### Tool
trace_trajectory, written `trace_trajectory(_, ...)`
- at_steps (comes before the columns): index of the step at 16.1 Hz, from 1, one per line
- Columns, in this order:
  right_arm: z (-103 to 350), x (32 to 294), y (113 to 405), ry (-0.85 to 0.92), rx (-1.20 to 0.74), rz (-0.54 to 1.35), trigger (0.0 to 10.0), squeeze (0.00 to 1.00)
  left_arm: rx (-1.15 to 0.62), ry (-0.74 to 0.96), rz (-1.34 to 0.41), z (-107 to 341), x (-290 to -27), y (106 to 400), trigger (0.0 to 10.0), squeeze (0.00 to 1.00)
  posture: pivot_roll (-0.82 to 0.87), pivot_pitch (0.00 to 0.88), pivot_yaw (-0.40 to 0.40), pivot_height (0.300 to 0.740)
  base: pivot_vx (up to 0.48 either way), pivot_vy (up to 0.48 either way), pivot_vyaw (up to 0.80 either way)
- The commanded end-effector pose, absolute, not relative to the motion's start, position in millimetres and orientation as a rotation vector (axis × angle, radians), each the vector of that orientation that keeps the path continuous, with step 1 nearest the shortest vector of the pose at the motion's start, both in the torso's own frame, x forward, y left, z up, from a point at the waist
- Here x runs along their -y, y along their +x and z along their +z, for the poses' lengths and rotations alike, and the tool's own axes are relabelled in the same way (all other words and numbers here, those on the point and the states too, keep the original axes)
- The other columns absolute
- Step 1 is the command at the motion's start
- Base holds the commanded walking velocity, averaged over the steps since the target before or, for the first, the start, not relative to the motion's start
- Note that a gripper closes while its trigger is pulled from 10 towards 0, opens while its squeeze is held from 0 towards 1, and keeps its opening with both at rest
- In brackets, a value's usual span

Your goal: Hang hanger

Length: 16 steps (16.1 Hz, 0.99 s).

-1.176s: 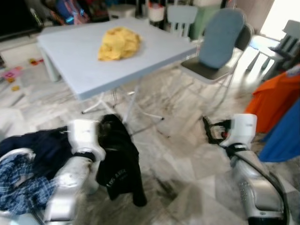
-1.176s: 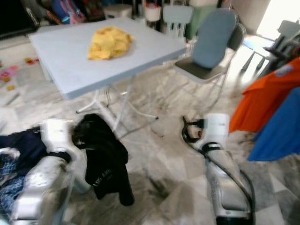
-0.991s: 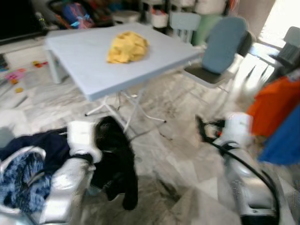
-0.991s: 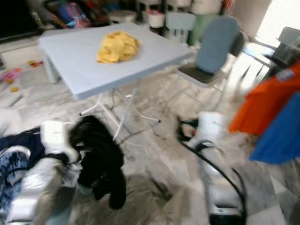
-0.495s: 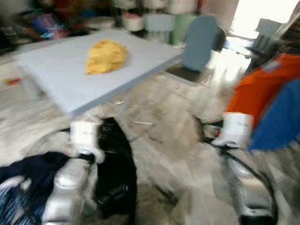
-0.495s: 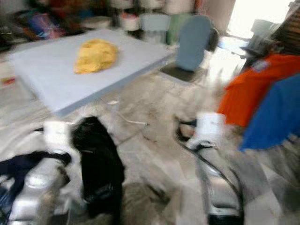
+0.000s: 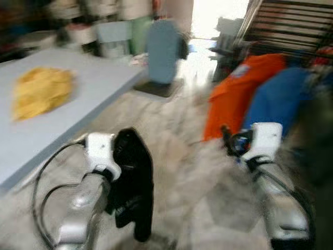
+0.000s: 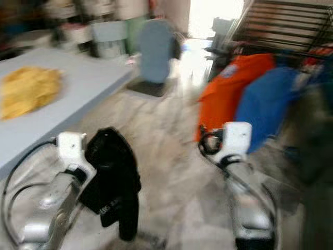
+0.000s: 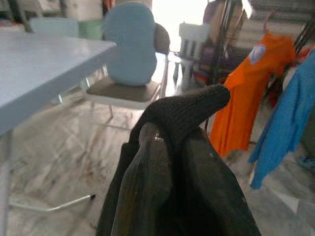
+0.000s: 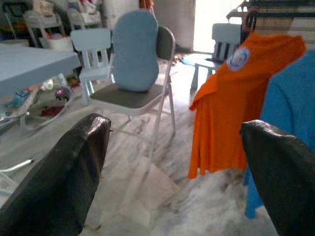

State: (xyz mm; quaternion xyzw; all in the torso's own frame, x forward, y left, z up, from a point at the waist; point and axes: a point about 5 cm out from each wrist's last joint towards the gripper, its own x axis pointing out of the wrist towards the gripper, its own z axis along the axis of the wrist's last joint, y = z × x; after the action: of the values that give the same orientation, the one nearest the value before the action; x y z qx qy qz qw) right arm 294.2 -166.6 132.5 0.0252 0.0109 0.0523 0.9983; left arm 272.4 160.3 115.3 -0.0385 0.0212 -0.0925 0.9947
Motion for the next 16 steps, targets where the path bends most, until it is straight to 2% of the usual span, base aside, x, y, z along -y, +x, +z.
trace_trajectory(1,132.8,174.1,293.7,0.044,-0.027,0.083,10.0,0.0,-0.003,-0.084,-0.198,124.4,-155.9,275.1,10.0,0.0,-0.1,0.022,0.02,0.74,0.277,0.394,-0.8)
trace_trajectory(6,130.9,172.7,292.3,0.047,-0.035,0.087,10.0,0.0,-0.017,-0.103,-0.202,122.7,-153.6,273.3,10.0,0.0,-0.1,0.028,0.019,0.74,0.263,0.401,-0.8)
trace_trajectory(16,129.6,172.0,292.8,0.049,-0.042,0.09,10.0,0.0,-0.04,-0.097,-0.207,120.3,-149.9,273.2,10.0,0.0,-0.09,0.036,0.013,0.74,0.0,0.439,-0.75)
